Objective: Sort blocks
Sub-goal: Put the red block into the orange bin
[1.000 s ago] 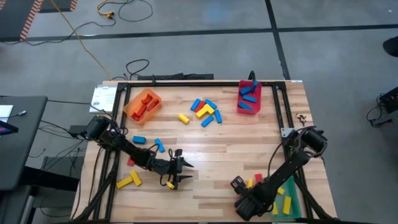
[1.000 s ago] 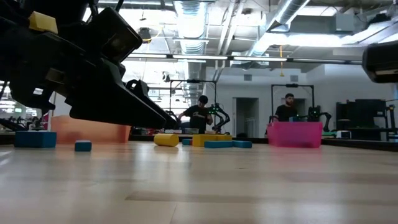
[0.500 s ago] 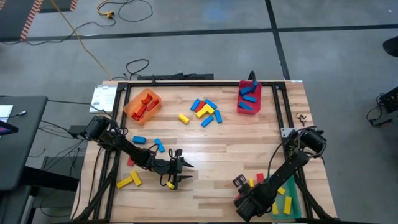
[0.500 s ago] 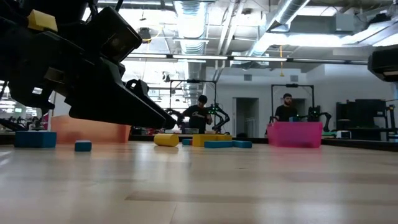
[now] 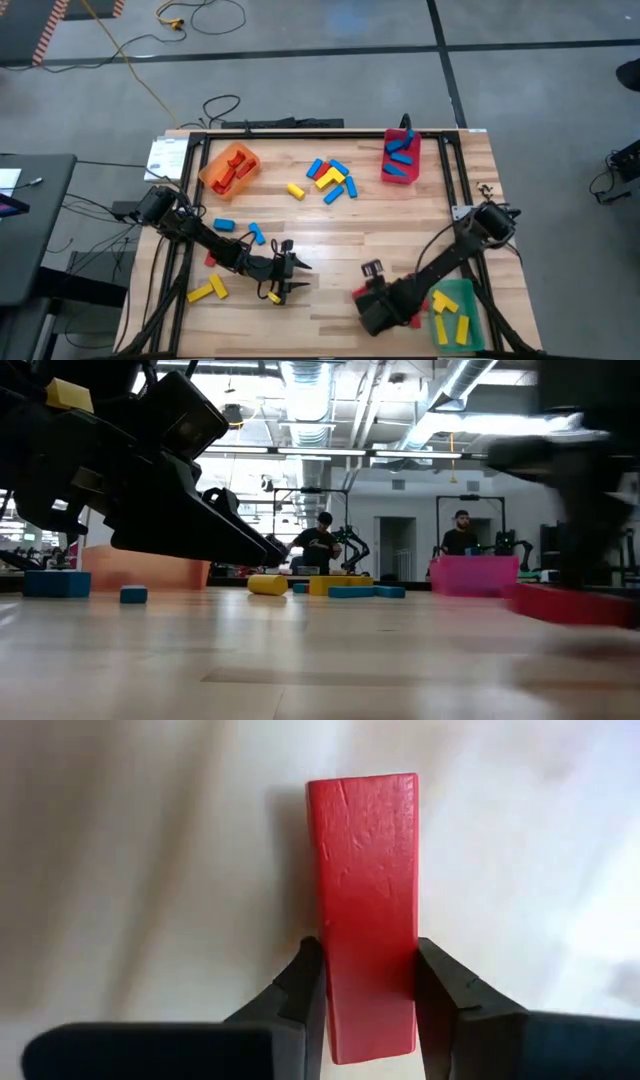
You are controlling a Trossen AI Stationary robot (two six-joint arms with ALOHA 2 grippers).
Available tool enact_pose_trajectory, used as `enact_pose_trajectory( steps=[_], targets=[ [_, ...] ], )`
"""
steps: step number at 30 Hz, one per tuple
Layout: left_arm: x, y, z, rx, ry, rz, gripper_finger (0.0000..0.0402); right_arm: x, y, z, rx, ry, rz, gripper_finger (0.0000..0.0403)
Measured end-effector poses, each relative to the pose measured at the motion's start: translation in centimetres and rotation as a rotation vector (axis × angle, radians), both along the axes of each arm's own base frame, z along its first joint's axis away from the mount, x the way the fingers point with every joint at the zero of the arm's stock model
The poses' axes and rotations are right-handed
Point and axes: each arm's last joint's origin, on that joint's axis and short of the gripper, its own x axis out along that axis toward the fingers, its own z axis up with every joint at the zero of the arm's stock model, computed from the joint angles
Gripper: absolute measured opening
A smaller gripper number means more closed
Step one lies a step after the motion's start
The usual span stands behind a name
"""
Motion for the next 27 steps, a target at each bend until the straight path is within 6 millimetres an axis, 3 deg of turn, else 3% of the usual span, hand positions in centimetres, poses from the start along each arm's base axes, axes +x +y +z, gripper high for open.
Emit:
enact_pose_trajectory(
  steps=[15,21,27],
  targets=[
    [-0.1,-0.4,0.2,0.047,-0.018,-0.032,0.0204,4.9,-2.8,1.9,0.040,-0.165,-0.010,0.0109],
    [0.6,-2.0,1.5,0.201,-0.094,-0.080,0.0204,6.7,-3.6,3.3,0.064,-0.244,0.009,0.0109],
    [1.5,-2.5,2.7,0.249,-0.140,-0.048,0.0204,8.0,-4.4,4.8,0.021,-0.300,0.012,0.0109]
  ],
)
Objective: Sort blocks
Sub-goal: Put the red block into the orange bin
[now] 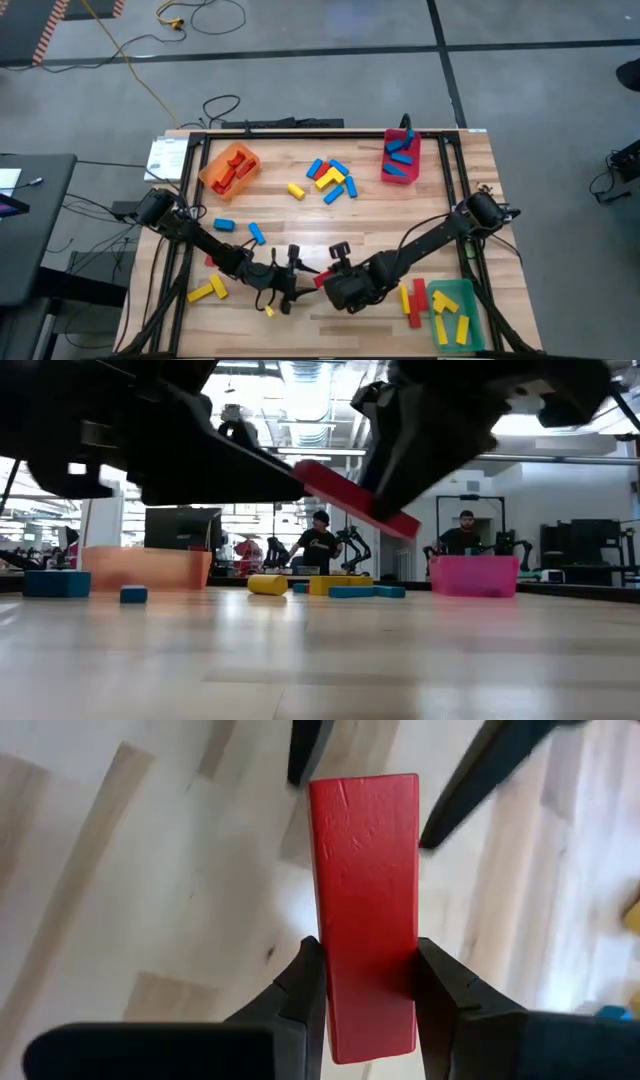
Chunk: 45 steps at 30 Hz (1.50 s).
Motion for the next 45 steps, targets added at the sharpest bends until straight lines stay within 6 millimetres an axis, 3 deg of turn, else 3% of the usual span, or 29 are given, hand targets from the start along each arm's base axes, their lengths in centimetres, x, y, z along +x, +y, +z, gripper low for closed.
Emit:
enact_pose_trajectory(
  steps=[6,11,18,32,39,45],
  targets=[
    [0.1,-1.1,0.9,0.201,-0.039,0.063,0.0204,0.7,-0.6,0.7,0.048,0.000,0.009,0.0109],
    [0.1,-2.6,1.8,0.373,-0.072,0.019,0.0203,1.1,-0.8,1.2,0.119,0.015,0.029,0.0108],
    [0.5,-3.4,2.2,0.568,-0.010,0.006,0.0174,1.8,-0.7,2.2,0.255,0.009,0.084,0.0108],
    [0.3,-5.6,3.1,0.675,0.012,-0.063,0.0054,2.1,-0.1,3.0,0.371,0.007,0.119,0.0108],
    [0.1,-5.9,3.2,0.661,0.006,-0.067,0.0064,2.1,-0.2,3.0,0.380,0.012,0.100,0.0110],
    [0.1,-5.8,3.1,0.650,0.018,-0.058,0.0054,2.1,-0.8,2.8,0.394,0.039,0.039,0.0151]
  ],
)
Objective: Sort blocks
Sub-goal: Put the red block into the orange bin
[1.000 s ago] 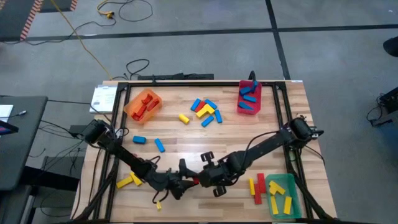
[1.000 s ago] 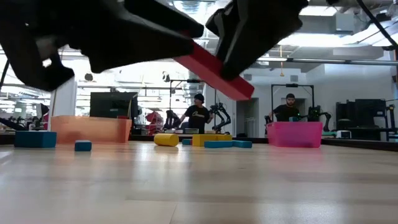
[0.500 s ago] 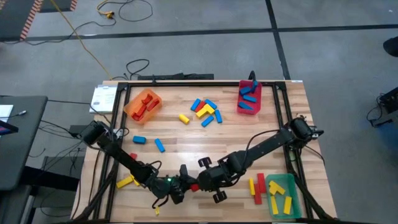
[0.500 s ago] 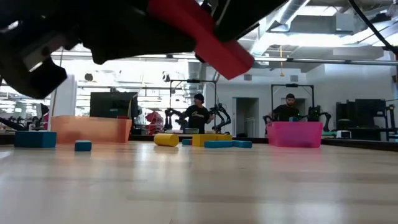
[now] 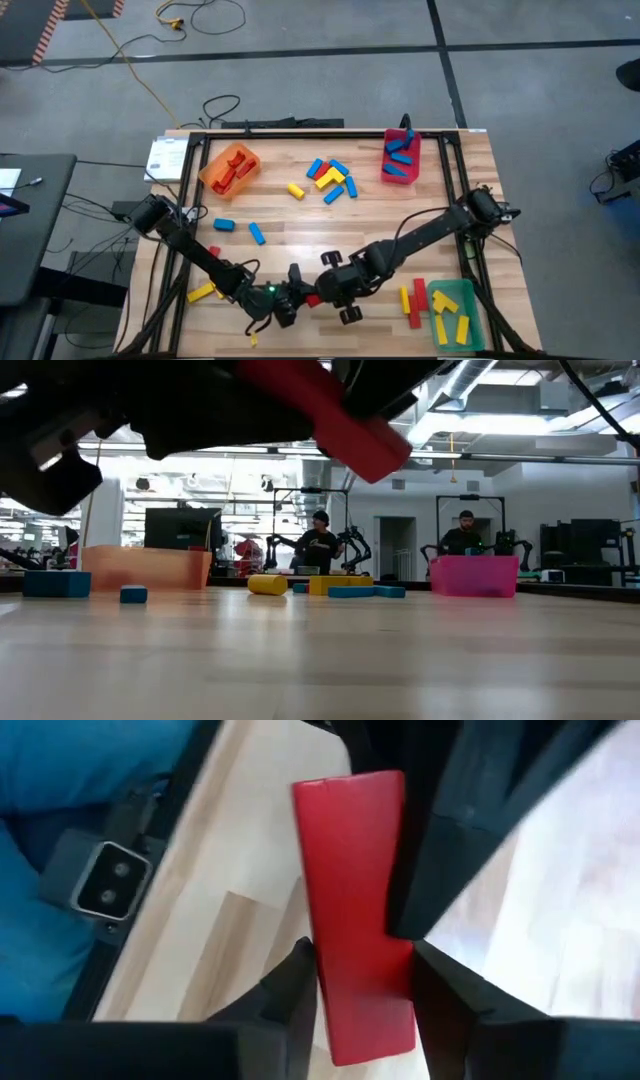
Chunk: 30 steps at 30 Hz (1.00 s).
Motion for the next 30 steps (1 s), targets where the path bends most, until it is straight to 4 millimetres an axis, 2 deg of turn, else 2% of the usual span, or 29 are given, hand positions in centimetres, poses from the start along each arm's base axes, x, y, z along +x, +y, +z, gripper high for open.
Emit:
enact_pose_trajectory(
  steps=[7,13,22,30],
  targets=[
    [-0.4,0.5,-0.4,0.054,0.055,0.096,0.0054,-0.7,-1.1,-0.8,-0.033,0.129,-0.084,0.0208],
    [-0.6,2.5,-0.3,0.053,0.142,0.222,0.0053,-1.7,-2.3,-1.2,-0.069,0.263,-0.204,0.0214],
    [-1.5,8.4,1.6,-0.042,0.263,0.518,0.0053,-3.1,-2.6,-1.4,-0.172,0.372,-0.291,0.0201],
    [-3.4,13.5,4.5,-0.123,0.303,0.732,0.0053,-2.9,-3.3,-1.4,-0.270,0.329,-0.278,0.0193]
  ],
)
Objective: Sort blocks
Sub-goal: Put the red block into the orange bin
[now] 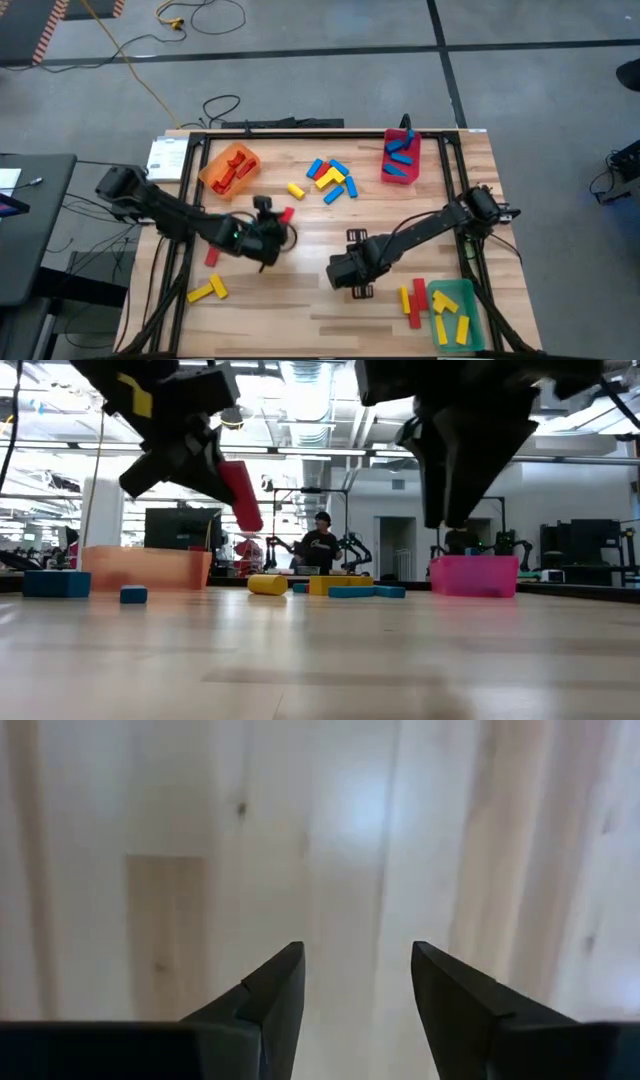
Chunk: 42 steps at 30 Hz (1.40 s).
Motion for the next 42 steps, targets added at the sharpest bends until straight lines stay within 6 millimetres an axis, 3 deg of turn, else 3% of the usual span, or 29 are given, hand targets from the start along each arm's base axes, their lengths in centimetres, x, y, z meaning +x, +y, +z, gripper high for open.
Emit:
enact_pose_trajectory(
  steps=[9,19,25,35,42],
  targets=[
    [-3.3,4.8,3.0,-0.063,-0.031,0.235,0.0053,2.0,-4.2,0.1,-0.027,-0.033,0.049,0.0185],
    [-8.0,8.9,3.1,-0.139,-0.151,0.434,0.0053,3.4,-11.3,0.1,-0.060,-0.027,0.063,0.0182],
    [-10.1,10.6,3.2,-0.220,-0.225,0.521,0.0053,3.8,-15.3,0.2,-0.084,-0.009,0.238,0.0182],
    [-11.9,13.8,2.0,-0.323,-0.191,0.689,0.0056,4.1,-22.7,0.2,-0.036,-0.119,0.282,0.0182],
    [-12.4,15.3,1.8,-0.382,-0.162,0.725,0.0057,2.9,-25.7,-2.0,0.061,-0.166,0.283,0.0182]
  ],
)
